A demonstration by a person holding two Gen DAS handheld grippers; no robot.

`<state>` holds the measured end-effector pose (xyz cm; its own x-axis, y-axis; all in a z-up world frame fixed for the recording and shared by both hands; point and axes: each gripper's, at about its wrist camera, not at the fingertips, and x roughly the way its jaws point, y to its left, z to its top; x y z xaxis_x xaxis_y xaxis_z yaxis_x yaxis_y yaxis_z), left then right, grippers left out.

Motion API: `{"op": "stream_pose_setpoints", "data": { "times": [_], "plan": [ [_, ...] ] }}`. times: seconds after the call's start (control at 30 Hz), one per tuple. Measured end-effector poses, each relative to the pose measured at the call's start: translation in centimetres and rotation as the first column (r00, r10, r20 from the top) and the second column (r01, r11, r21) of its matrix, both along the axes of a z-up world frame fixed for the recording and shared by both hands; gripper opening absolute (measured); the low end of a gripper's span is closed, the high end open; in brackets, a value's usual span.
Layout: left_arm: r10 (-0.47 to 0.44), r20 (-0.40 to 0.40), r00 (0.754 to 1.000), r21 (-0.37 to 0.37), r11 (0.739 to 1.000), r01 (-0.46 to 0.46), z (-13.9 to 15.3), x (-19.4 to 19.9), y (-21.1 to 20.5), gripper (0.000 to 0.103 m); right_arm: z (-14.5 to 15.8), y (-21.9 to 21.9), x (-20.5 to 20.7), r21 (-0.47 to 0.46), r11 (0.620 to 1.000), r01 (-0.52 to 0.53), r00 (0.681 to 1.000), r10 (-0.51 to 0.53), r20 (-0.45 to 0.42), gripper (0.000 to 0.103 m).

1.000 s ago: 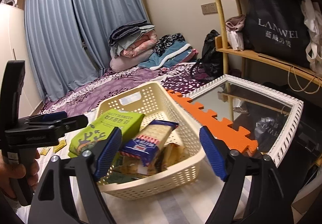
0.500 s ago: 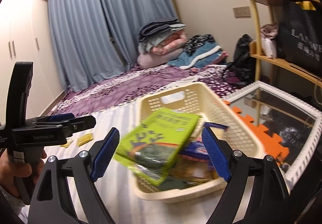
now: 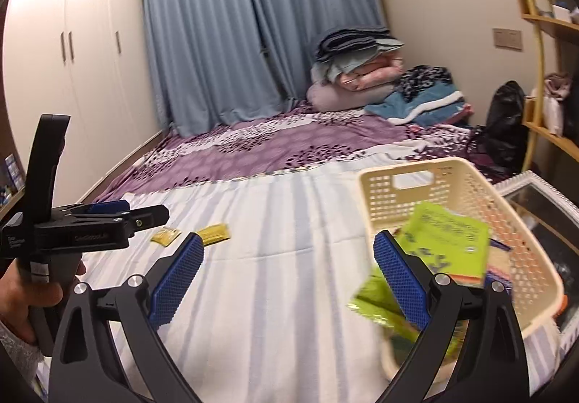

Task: Organize snacks
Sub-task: 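Move both grippers back to the yellow biscuit sachets on the bed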

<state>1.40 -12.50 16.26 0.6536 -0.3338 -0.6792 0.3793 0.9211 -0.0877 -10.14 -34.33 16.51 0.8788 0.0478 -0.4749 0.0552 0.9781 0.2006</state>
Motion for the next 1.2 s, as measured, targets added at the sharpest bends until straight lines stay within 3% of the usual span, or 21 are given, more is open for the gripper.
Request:
{"op": "stream_pose_setpoints", "data": {
  "times": [0.3,0.53,0.97,1.2],
  "plan": [
    [0.140,-0.041,0.989,0.004,0.990,-0.140,-2.1,2.2,6.9,0.100,-1.5,4.6,3.8,0.022,0.992,-0.124,0.990,0.126,-0.070,0.094],
    [0.243,-0.109,0.964,0.021,0.970,-0.242,-5.6,5.1,11.1,0.100,-3.4,7.0,6.2,0.027,0.983,-0.179,0.974,0.181,-0.136,0.094],
    [0.288,-0.193,0.938,0.114,0.956,-0.270,-12.3,12.3,13.5,0.100,-6.1,8.3,9.6,0.029,0.981,-0.192,0.958,0.194,-0.210,0.094],
    [0.357,-0.252,0.900,0.109,0.934,-0.340,-14.4,16.0,14.6,0.100,-7.7,9.1,11.2,0.036,0.979,-0.201,0.948,0.204,-0.246,0.094]
  ]
}}
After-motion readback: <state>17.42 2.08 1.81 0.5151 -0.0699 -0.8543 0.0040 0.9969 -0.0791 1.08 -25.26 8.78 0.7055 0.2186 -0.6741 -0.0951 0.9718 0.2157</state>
